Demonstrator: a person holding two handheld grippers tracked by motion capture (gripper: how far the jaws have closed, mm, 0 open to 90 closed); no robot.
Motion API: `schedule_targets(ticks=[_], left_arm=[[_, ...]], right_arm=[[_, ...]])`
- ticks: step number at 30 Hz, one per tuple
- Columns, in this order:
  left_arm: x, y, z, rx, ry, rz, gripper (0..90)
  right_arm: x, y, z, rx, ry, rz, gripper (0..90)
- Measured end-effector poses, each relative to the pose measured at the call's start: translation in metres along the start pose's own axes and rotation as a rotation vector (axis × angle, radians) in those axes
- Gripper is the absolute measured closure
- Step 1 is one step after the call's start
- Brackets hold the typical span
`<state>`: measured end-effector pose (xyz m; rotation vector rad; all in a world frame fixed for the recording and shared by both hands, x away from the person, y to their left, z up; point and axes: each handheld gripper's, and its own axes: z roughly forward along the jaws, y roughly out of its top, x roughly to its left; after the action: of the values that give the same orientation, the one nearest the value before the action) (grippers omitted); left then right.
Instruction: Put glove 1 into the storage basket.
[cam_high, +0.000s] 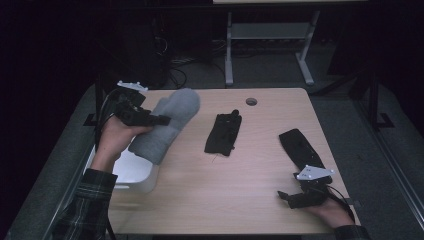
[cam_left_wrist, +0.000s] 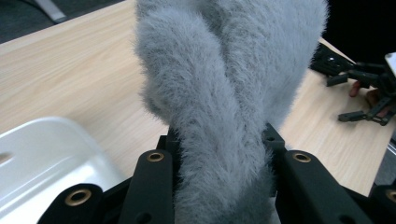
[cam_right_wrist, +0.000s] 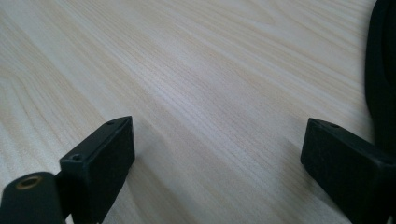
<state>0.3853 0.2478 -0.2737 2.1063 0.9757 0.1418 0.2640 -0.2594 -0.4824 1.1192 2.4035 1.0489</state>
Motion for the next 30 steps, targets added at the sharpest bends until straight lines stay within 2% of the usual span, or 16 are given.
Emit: schedule_targets(ticks=[4,10,14,18,20,25,28,30], left_arm=[[0.015,-0.01,-0.013,-0.012,0.028,-0.033,65.9],[0.042,-0.028,-0.03,-0.018,0.071,-0.106,65.9],[0.056,-0.044,-0.033,-0.004,0.091,-0.143,65.9],[0.07,-0.059,-0.027,0.016,0.091,-0.187,65.9],[0.075,-0.065,-0.023,0.033,0.095,-0.196,65.9],[0.089,-0.084,-0.006,0.063,0.09,-0.24,65.9],[0.096,-0.091,0.006,0.098,0.088,-0.256,65.8],[0.099,-0.094,0.014,0.128,0.102,-0.258,65.7]], right_arm=[[0.0,0.0,0.0,0.0,0.0,0.0,9.6],[0.0,0.0,0.0,0.001,0.0,0.001,9.5],[0.0,0.0,0.0,0.0,-0.001,0.0,9.5],[0.0,0.0,0.0,0.0,0.0,-0.005,9.5],[0.0,0.0,0.0,0.0,0.0,-0.003,9.5],[0.0,0.0,0.0,0.0,0.0,-0.003,9.2],[0.0,0.0,0.0,0.001,-0.001,-0.003,9.2],[0.0,0.0,0.0,0.001,0.0,-0.003,9.2]])
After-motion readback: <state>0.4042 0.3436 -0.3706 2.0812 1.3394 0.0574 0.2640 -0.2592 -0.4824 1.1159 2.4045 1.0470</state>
